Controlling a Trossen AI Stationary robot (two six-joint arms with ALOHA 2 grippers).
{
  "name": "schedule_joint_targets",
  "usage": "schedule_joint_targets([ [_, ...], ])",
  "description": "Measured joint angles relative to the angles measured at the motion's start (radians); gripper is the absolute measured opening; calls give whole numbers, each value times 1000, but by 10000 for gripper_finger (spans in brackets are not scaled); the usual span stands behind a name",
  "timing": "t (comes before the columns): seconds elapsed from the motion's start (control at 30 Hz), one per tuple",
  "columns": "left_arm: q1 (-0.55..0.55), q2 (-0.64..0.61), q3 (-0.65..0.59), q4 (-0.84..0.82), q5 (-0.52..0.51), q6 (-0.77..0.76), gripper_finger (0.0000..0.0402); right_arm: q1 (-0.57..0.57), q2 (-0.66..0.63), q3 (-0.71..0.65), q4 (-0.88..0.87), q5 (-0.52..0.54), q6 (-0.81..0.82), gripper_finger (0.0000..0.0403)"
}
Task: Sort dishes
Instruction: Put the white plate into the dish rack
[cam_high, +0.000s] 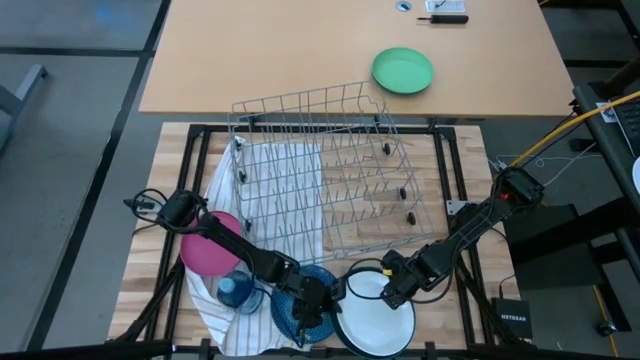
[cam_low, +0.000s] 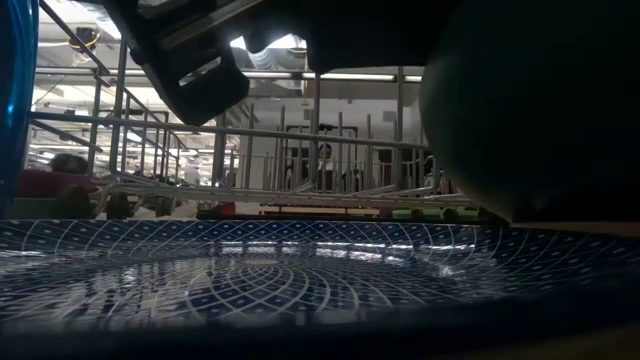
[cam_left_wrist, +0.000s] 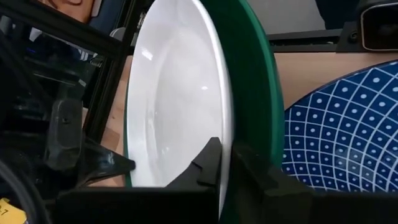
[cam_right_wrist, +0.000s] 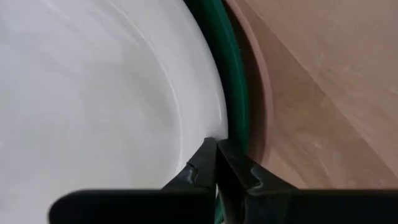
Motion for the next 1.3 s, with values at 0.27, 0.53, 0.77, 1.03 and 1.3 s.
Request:
schedule_joint_targets([
  [0.27,4,3,-2,-6,-21,-33,5,0,-29,48,-124,-1,-2,7],
  [0.53,7,3,-2,1,-35,-112,2,0,-31,145,-225,7,-58,7],
  [0.77,5,3,-2,63,-15,-166,1,0,-31,198,-232,7,-70,7],
  [1.03,5,3,-2,152,-12,-326,0,1,-31,306,-303,61,-134,7],
  [1.3,7,2,-2,183,-12,-471,0,1,-32,423,-485,141,-163,7],
])
